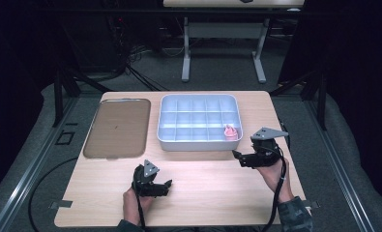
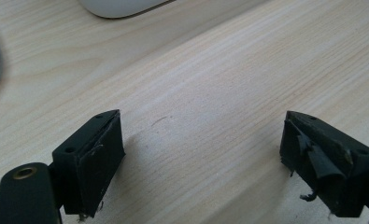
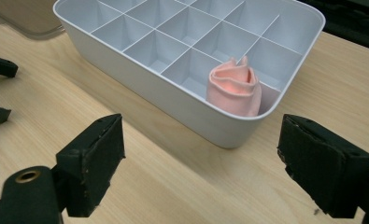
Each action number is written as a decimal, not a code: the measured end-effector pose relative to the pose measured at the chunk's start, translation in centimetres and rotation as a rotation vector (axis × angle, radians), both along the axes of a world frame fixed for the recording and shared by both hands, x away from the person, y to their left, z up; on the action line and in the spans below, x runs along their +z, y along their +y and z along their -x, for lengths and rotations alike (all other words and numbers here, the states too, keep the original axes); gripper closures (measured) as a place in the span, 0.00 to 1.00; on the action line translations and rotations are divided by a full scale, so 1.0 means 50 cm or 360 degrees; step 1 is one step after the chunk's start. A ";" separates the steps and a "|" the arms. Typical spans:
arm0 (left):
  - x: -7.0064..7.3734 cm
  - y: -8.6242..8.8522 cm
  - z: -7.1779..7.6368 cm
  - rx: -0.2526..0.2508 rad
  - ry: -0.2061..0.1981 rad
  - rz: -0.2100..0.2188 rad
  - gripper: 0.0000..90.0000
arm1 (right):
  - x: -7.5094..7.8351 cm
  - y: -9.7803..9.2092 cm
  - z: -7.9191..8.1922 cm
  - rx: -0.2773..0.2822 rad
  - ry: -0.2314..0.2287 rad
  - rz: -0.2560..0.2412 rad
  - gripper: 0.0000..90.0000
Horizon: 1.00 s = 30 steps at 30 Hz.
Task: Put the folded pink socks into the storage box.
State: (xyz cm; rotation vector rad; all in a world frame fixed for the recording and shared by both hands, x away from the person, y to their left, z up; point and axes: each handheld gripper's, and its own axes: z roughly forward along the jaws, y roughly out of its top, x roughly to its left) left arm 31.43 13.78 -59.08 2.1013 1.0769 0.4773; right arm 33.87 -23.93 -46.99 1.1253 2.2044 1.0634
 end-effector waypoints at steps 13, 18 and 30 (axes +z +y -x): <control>0.000 0.000 0.000 0.0001 0.0000 -0.0002 0.15 | -0.048 -0.052 0.075 -0.0086 0.0002 0.0043 0.09; 0.000 0.000 0.000 0.0001 0.0000 -0.0003 0.15 | -0.088 -0.079 0.094 -0.0152 0.0041 0.0049 0.08; 0.000 0.000 0.000 0.0002 -0.0001 -0.0002 0.15 | -0.203 -0.125 0.132 -0.0294 0.0160 0.0039 0.07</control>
